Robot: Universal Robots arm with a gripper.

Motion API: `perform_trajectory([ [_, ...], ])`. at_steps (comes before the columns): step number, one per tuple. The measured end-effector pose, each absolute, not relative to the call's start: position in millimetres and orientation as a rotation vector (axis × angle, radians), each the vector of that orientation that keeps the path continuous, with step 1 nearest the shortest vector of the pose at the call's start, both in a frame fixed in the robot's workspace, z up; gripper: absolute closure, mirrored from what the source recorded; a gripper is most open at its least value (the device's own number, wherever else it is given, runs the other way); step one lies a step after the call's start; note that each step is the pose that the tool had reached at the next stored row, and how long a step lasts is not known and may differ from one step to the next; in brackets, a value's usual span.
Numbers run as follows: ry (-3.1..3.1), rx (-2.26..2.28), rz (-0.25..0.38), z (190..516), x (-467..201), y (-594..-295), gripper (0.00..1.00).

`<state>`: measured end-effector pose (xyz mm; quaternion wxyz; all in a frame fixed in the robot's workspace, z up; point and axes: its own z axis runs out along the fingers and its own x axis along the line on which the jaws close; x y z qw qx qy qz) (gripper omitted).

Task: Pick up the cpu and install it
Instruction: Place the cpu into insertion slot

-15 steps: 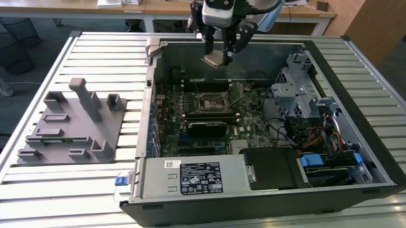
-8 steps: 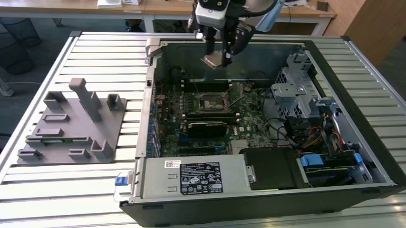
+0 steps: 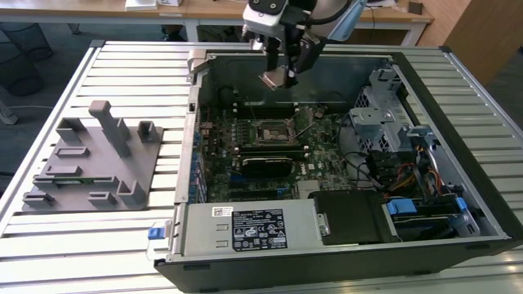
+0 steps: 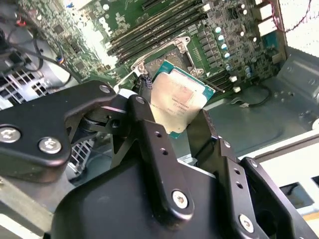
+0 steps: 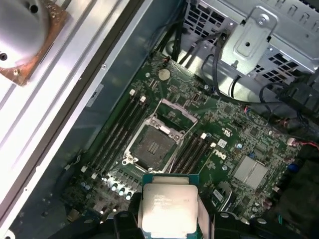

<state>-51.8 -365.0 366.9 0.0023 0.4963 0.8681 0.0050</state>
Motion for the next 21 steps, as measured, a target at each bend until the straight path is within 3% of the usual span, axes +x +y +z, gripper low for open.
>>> perform_trajectory([
  [21,2.474,1.924,0.015,357.3,-51.8,-363.7,0.47],
])
